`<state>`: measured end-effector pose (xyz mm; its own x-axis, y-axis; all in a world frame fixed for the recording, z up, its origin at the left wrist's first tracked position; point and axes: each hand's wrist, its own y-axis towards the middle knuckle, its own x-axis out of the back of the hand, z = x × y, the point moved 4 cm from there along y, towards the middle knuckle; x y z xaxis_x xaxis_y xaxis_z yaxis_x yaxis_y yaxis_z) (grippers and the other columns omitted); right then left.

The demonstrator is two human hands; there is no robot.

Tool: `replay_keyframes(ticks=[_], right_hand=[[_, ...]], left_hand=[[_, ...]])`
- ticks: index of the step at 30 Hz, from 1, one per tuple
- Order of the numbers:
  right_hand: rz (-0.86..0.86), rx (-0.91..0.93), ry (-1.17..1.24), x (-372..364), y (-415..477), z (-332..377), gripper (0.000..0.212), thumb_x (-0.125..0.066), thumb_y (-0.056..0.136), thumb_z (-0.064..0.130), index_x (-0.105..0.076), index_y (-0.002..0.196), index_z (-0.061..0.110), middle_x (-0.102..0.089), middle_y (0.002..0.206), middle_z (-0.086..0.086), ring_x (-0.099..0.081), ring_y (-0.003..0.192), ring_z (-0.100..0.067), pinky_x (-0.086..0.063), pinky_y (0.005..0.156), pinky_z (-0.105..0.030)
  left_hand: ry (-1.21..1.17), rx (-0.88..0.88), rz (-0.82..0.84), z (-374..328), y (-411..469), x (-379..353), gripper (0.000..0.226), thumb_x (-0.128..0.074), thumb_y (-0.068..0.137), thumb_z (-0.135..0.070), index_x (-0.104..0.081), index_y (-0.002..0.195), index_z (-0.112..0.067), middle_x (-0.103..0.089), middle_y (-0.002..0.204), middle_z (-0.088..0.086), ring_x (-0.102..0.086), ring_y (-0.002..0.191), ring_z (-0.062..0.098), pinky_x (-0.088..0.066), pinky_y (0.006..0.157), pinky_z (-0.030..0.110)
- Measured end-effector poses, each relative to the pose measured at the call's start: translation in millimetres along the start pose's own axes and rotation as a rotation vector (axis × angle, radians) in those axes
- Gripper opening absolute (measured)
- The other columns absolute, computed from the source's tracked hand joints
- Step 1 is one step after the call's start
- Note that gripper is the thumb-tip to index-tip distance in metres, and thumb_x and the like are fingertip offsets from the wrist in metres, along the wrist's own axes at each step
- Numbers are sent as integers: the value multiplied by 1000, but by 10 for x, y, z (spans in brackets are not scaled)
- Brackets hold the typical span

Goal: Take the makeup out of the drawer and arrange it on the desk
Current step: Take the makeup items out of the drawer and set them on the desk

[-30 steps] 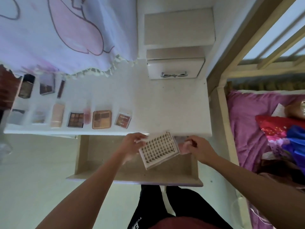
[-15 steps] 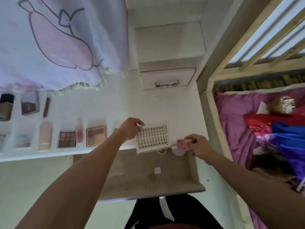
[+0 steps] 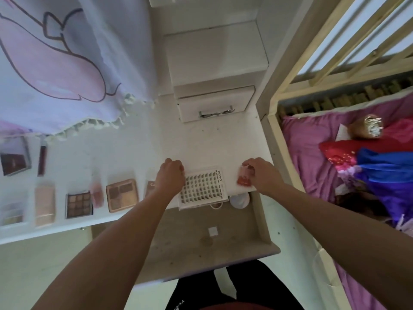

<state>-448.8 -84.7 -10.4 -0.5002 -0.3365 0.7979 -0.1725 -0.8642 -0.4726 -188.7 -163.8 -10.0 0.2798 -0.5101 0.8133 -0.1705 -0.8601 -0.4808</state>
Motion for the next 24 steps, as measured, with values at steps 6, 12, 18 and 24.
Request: replay_keyframes(ticks=[6, 12, 18, 24], right_hand=[[-2, 150, -104, -47, 116, 135, 36, -59, 92, 15, -60, 128, 19, -54, 122, -4, -49, 112, -23, -45, 84, -36], [-40, 147, -46, -59, -12, 55, 45, -63, 91, 25, -54, 135, 21, -46, 136, -4, -46, 122, -24, -45, 91, -37], [-53, 219, -133, -128, -106, -58, 40, -63, 89, 33, -57, 129, 30, -49, 131, 2, -46, 117, -20, -50, 84, -35], [-42, 230, -132, -90, -15, -3, 37, -63, 90, 33, -58, 126, 25, -50, 126, -2, -48, 114, -22, -48, 82, -35]], left_hand=[[19, -114, -70, -113, -45, -11, 36, -59, 91, -29, -56, 122, -12, -46, 127, 9, -43, 119, 26, -45, 89, 39], [345, -381, 72, -244, -488, -244, 83, -67, 73, -62, -36, 140, -25, -23, 151, 6, -22, 138, 25, -24, 113, 43], [350, -347, 50, -219, -535, -302, 68, -65, 85, -40, -34, 144, -24, -15, 157, 8, -11, 145, 26, -23, 114, 40], [316, -287, 12, -313, -488, -252, 58, -66, 85, -34, -44, 137, -19, -27, 150, 8, -24, 139, 26, -33, 107, 39]])
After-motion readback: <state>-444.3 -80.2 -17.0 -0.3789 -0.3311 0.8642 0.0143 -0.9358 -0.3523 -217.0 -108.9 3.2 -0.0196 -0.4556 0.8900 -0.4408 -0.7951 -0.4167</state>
